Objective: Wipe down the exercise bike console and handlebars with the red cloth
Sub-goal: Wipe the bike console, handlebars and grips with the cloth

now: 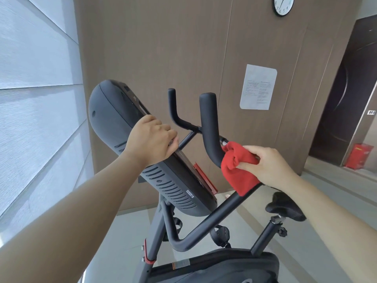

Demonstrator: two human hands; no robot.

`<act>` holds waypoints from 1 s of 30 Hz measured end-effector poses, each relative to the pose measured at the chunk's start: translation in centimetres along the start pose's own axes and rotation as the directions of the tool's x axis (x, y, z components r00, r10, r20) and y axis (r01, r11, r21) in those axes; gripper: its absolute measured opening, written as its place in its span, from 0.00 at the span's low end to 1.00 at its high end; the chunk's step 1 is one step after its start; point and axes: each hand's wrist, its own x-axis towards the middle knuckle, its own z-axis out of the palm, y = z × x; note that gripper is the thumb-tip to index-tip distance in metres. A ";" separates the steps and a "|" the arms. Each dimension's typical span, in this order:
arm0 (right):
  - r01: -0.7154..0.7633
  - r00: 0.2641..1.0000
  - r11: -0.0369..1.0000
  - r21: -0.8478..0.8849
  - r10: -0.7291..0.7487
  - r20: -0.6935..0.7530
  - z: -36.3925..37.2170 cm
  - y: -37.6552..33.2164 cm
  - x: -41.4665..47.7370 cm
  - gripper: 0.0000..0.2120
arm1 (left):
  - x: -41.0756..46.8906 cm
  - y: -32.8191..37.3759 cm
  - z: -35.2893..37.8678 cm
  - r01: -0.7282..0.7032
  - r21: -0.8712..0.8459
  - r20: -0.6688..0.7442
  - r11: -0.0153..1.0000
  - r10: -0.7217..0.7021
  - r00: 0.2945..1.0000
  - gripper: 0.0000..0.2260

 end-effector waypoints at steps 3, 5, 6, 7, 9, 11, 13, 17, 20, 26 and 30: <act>0.038 0.999 0.991 0.127 -0.039 0.012 1.6 -1.9 0.3 0.24 | -0.1 0.0 -0.1 -0.007 -0.004 0.000 1.000 0.007 1.000 0.20; 0.068 0.998 0.990 0.123 -0.067 -0.014 3.0 -2.6 0.0 0.28 | -0.1 0.0 -0.1 -0.011 -0.008 0.004 1.000 0.011 1.000 0.20; 0.076 0.997 0.991 0.112 -0.074 -0.029 3.5 -2.6 -0.4 0.30 | 0.0 0.0 0.0 -0.012 -0.010 0.002 1.000 0.012 1.000 0.20; 0.089 0.995 0.991 0.101 -0.084 -0.048 3.8 -2.5 -0.7 0.31 | -0.1 0.0 0.0 -0.013 -0.012 -0.005 1.000 0.013 1.000 0.20; 0.126 0.987 0.989 0.077 -0.117 -0.113 4.2 -2.0 -1.3 0.29 | -0.1 0.0 0.0 -0.009 -0.011 -0.019 1.000 0.008 1.000 0.20; 0.168 0.968 0.985 0.043 -0.157 -0.196 4.3 -1.4 -1.6 0.25 | -0.1 -0.1 0.0 -0.010 -0.006 -0.009 1.000 0.010 1.000 0.20; 0.183 0.960 0.983 0.018 -0.175 -0.217 4.1 -0.6 -1.8 0.24 | -0.1 -0.1 -0.2 -0.013 0.003 0.013 1.000 0.013 1.000 0.21; 0.141 0.975 0.990 -0.014 -0.141 -0.173 2.5 1.4 -1.9 0.20 | -0.2 0.0 0.0 -0.005 0.013 -0.011 1.000 0.006 1.000 0.21; 0.071 0.974 0.993 0.100 -0.047 -0.222 1.3 1.7 -1.0 0.14 | -0.1 0.0 -0.2 -0.003 0.016 -0.022 1.000 0.004 1.000 0.20; 0.093 0.994 0.988 0.120 -0.084 -0.076 2.2 1.5 -0.7 0.13 | 0.0 0.2 -0.9 -0.025 -0.008 -0.023 1.000 0.025 0.999 0.17; 0.143 0.986 0.986 0.087 -0.135 -0.096 0.9 2.4 -0.8 0.15 | 0.1 0.1 -0.8 -0.013 0.006 0.015 1.000 0.013 1.000 0.18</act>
